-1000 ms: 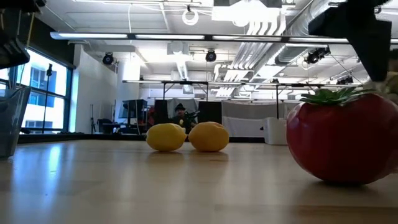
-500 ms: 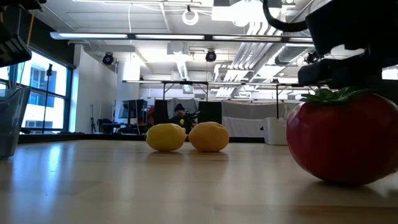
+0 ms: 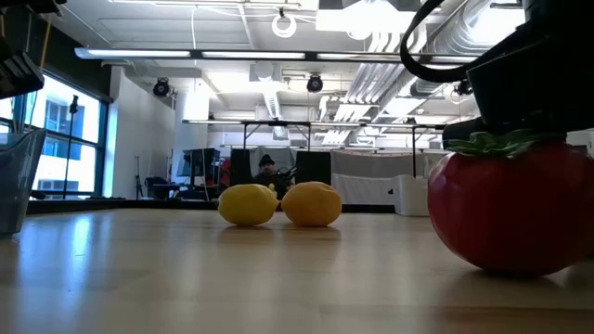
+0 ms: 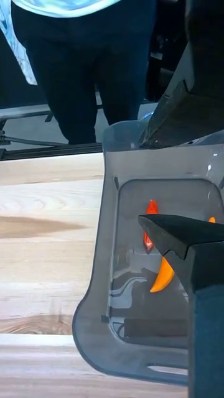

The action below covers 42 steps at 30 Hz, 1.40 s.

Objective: Sort produce into baskets
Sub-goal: Put the orange chili pepper into the black bin

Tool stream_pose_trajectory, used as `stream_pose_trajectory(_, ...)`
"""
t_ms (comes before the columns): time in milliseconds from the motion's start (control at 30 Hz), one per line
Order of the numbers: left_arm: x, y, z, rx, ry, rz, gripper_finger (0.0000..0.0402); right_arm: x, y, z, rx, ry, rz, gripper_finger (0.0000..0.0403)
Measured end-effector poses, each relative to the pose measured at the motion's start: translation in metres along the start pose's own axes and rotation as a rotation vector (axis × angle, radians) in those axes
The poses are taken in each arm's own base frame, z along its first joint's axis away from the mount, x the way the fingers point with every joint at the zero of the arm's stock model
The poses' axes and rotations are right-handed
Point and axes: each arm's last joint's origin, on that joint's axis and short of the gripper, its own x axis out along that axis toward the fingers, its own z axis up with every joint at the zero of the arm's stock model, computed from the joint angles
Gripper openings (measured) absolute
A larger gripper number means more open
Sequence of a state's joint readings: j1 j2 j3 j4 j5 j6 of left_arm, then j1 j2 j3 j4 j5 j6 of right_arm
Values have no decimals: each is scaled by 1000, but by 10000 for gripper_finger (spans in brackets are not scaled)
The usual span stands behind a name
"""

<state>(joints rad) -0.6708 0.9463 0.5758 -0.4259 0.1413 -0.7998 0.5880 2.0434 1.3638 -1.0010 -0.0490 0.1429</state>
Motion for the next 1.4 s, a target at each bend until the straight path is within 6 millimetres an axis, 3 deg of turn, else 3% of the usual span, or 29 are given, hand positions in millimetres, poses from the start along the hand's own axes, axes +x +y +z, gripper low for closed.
stream_pose_trajectory(100, 0, 0, 0, 0, 0, 0, 170, -1, -1, 0, 9, -6, 6, 124)
stream_pose_trajectory(233, 0, 0, 0, -7, -2, -2, 170, -7, -3, -1, 76, -31, 32, 78)
stream_pose_trajectory(367, 0, 0, 0, -9, -6, -6, 170, -33, -6, -5, 233, -132, 64, 27)
stream_pose_trajectory(500, -1, -1, 0, -9, -6, -7, 170, -52, -9, -11, 372, -212, -20, 11)
stream_pose_trajectory(633, -1, -1, 0, -2, -5, -8, 170, -53, -15, -14, 432, -200, -46, 42)
stream_pose_trajectory(833, -1, -1, 0, 2, -3, -10, 170, -40, -18, -17, 492, -68, -21, 140)
stream_pose_trajectory(967, -1, -1, 0, 1, -3, -10, 170, -35, -24, -18, 572, -59, -26, 186)
stream_pose_trajectory(1200, -1, -1, 0, -9, -2, -10, 170, -5, -28, -27, 772, -9, 82, 200)
stream_pose_trajectory(1400, -1, -1, 0, -33, -2, -10, 170, 1, -27, -28, 945, -28, 100, 192)
